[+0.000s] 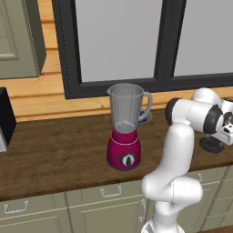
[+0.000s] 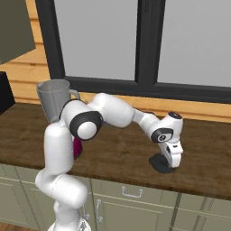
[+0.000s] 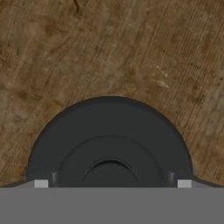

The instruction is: Close the lid blender by securely placing the lid on top.

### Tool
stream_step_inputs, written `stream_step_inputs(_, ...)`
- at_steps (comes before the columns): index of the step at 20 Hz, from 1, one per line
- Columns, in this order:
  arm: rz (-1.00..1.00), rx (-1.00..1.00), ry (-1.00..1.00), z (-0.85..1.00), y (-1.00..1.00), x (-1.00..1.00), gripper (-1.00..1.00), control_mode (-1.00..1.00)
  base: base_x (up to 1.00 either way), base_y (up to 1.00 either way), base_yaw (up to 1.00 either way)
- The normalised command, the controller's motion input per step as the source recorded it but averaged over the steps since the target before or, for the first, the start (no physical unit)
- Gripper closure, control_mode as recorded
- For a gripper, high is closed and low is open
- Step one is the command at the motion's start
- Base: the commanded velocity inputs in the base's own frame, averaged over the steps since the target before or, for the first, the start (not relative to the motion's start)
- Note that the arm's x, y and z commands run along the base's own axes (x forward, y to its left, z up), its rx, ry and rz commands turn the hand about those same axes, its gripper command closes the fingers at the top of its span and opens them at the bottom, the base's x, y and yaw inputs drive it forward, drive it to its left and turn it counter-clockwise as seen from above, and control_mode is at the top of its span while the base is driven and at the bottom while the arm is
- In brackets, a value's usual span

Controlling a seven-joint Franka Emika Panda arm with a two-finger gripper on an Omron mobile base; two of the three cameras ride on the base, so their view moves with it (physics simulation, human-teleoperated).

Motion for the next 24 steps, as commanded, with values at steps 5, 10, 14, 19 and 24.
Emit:
stream_step_inputs(5, 0.0, 0.0, -0.02, -0.05, 0.0, 0.13, -1.0, -1.0, 0.0, 0.0, 0.0)
stream_step_inputs(10, 0.02, -0.08, 0.0, -0.47, -0.06, -0.07, -1.0, -1.0, 0.0, 0.0, 0.0)
stream_step_inputs(14, 0.03, -0.05, 0.0, -0.39, -0.1, -0.06, 1.0, -1.0, 0.0, 0.0, 0.0)
stream_step_inputs(19, 0.01, 0.0, -0.01, -0.14, 0.0, 0.0, 1.0, -1.0, 0.0, 0.0, 0.0)
stream_step_inputs(24, 0.0, 0.0, 0.0, 0.0, 0.0, 0.0, 1.0, -1.0, 0.0, 0.0, 0.0)
